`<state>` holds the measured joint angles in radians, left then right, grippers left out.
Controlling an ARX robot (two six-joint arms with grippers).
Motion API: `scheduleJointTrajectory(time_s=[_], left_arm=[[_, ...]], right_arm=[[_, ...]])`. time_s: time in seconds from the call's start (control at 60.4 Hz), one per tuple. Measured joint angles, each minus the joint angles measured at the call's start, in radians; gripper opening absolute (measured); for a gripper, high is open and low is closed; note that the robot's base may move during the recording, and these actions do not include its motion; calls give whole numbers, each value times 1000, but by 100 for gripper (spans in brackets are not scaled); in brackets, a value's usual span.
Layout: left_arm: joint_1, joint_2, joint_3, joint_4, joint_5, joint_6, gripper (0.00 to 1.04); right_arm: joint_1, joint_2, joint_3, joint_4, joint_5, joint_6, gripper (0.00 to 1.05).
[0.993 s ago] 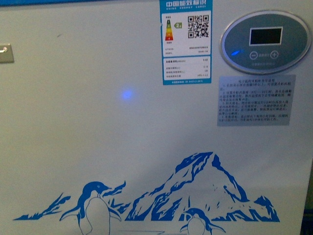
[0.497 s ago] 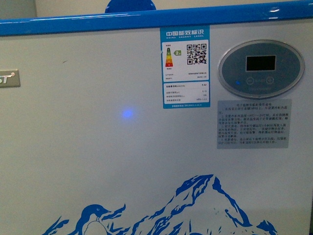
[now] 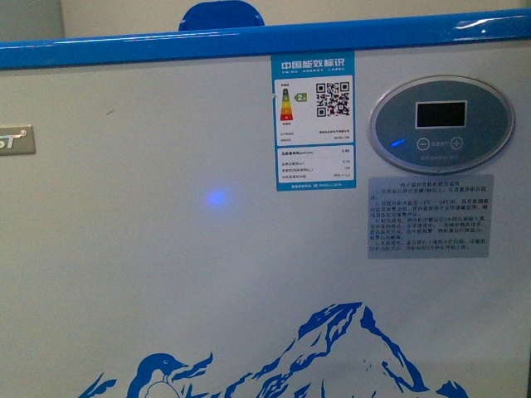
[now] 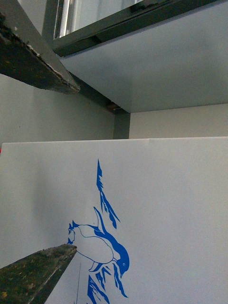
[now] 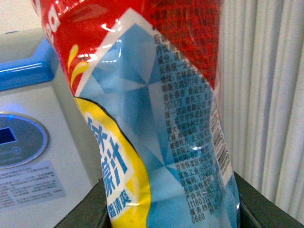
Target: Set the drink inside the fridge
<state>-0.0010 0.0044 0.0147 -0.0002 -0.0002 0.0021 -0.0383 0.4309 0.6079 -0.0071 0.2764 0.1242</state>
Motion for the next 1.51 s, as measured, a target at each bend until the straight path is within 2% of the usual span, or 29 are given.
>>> scheduleJointTrajectory(time_s=[0.166, 0.331, 0.48, 1.506], left_arm=[[0, 0, 0, 0, 0, 0, 97], [0, 0, 0, 0, 0, 0, 97], [0, 0, 0, 0, 0, 0, 97], [0, 0, 0, 0, 0, 0, 97]], right_arm=[[-100, 0, 0, -10, -56, 23, 44], [-77, -8, -11, -9, -51, 38, 44], [-19, -22, -19, -9, -64, 48, 44], [-16, -23, -31, -9, -60, 57, 44]])
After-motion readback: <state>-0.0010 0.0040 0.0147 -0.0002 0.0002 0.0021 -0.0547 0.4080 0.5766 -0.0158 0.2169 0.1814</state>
